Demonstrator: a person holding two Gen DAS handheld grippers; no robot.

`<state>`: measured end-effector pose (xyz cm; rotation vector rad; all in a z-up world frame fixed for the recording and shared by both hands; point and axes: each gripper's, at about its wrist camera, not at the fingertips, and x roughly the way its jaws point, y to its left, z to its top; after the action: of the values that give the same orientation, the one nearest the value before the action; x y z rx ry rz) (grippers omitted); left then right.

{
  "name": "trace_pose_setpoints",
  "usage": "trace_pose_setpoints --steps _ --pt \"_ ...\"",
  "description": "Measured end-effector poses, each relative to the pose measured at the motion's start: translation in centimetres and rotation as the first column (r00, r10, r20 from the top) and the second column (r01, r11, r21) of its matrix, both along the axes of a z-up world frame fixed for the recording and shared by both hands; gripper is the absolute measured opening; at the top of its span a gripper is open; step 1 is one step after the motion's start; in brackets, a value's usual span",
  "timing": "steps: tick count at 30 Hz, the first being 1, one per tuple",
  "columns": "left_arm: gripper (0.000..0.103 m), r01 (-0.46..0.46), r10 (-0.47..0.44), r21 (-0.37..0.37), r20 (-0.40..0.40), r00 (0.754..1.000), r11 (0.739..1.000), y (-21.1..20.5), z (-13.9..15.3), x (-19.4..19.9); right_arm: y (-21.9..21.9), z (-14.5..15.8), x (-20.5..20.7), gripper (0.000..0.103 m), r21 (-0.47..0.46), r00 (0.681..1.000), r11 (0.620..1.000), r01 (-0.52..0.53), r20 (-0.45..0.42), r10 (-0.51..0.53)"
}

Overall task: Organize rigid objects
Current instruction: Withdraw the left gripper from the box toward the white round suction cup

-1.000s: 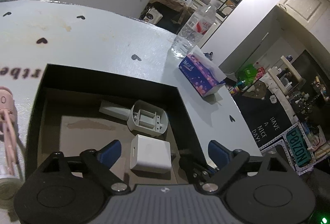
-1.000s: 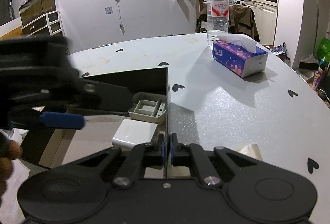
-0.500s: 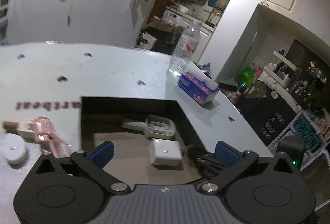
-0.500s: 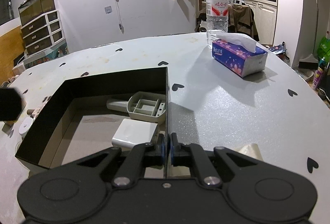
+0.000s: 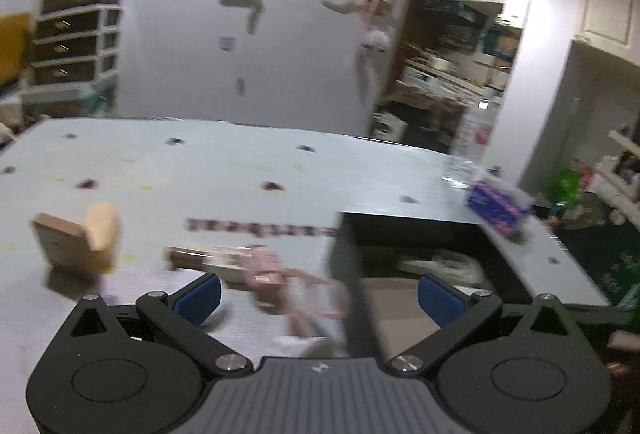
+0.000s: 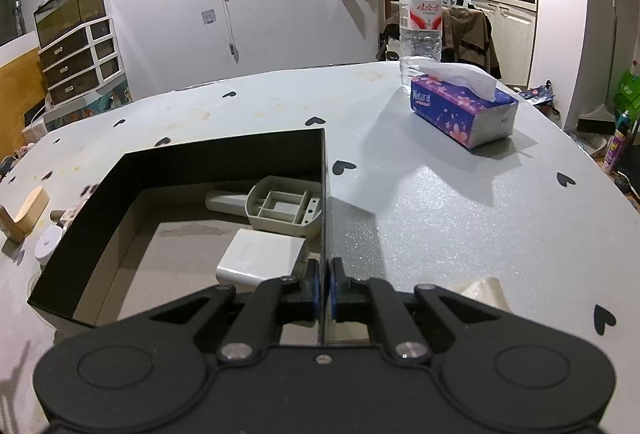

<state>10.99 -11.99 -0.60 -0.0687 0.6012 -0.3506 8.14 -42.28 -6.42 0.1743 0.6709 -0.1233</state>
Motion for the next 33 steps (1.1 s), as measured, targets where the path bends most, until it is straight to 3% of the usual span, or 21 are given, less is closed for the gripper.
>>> trace_pose_setpoints --steps 4,9,11,14,22,28,33 --pt "0.103 -0.038 0.034 0.099 0.046 0.998 0.994 1.2 -1.3 -0.5 -0.1 -0.1 0.1 0.006 0.0 1.0 1.0 0.004 -0.005 -0.004" --pt "0.103 0.025 -0.036 0.222 0.048 0.998 0.975 1.3 -3.8 -1.6 0.1 -0.1 0.1 0.005 -0.002 1.0 1.0 0.007 -0.017 -0.007" --pt "0.103 0.034 -0.045 0.237 0.044 0.998 0.971 1.3 -4.7 -2.0 0.1 -0.1 0.0 0.005 -0.005 1.0 1.0 0.008 -0.019 -0.008" --pt "0.101 0.055 -0.062 0.208 0.027 0.998 0.977 1.6 -5.6 -2.1 0.2 -0.1 0.0 0.005 -0.001 1.0 1.0 0.009 -0.018 -0.009" --pt "0.056 0.116 -0.118 0.172 0.001 0.993 0.978 0.2 -7.2 -1.1 0.3 0.0 0.1 0.005 -0.001 1.0 1.0 0.016 -0.021 -0.016" --pt "0.033 0.129 -0.127 0.115 -0.024 0.992 0.985 -0.3 -7.7 0.1 0.3 0.0 0.1 0.005 -0.001 1.0 1.0 0.017 -0.022 -0.017" --pt "0.034 0.158 -0.156 0.07 -0.029 0.987 0.985 0.0 -7.8 0.8 0.3 0.0 0.1 0.005 -0.001 1.0 1.0 0.016 -0.022 -0.016"
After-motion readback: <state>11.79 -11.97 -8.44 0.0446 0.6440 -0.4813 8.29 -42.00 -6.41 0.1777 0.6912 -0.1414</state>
